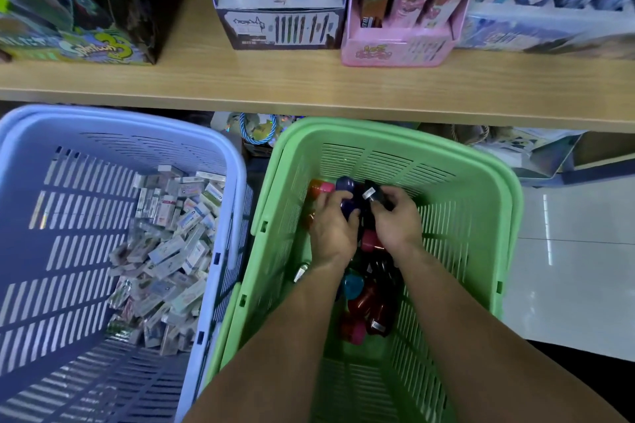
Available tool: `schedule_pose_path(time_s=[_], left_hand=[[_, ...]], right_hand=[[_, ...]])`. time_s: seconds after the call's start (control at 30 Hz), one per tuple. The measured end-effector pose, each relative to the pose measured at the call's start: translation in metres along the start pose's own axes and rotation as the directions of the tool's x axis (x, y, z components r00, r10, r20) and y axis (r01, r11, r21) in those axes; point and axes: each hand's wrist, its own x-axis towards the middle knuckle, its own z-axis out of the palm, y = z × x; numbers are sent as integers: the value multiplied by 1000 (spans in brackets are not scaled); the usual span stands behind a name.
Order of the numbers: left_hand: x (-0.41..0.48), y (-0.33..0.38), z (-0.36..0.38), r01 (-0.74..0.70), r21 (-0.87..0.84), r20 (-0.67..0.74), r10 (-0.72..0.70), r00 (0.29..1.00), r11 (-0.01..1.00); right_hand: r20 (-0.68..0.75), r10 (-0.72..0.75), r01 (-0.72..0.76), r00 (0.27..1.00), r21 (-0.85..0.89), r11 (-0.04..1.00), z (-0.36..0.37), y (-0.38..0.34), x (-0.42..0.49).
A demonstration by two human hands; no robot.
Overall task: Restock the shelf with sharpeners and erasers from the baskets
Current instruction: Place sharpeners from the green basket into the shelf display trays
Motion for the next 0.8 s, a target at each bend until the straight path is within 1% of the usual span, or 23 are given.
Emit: schedule_pose_path(time_s=[0.07,0.13,0.23,0.3,0.33,0.4,0.43,0.5,0.57,0.67,0.73,0.8], left_hand=[[-3,-3,6,-46,-17,-43,45,998,999],[-6,-4,11,-66,-37,-67,64,996,997],[-6,-4,15,-35,-86,-28,32,999,996],[1,-5,13,-4,-124,26,7,1000,992],[5,-6,12,-8,-113,67,16,998,994],[9,-5,9,-63,-38,139,68,988,997],[10,-3,8,-98,-8,168,98,981,995],[10,-3,8,-142,-2,208,139,968,990],[13,-7,9,-135,3,225,131,965,991],[17,-10,5,-101,70,244,81,966,992],[15,-10,3,-144,106,286,109,952,984],[15,-9,2,-167,90,339,128,932,982]], right_hand=[[-26,-25,24,999,-64,998,-1,0,-3],[-82,-50,41,995,-118,992,0,1,-7],[-232,-39,31,972,-38,999,-1,5,-17],[-293,-5,10,956,19,1000,-1,11,-22],[-299,19,-10,954,33,999,0,15,-24],[-289,53,-47,956,29,999,3,19,-26],[-283,57,-54,958,16,998,5,20,-27],[-273,46,-54,961,-20,998,9,19,-31],[-281,28,-43,959,-47,998,11,20,-34],[-274,12,-26,962,-47,999,10,27,-36],[-248,16,-26,969,-37,999,11,33,-34],[-231,21,-27,973,-20,999,11,34,-33]])
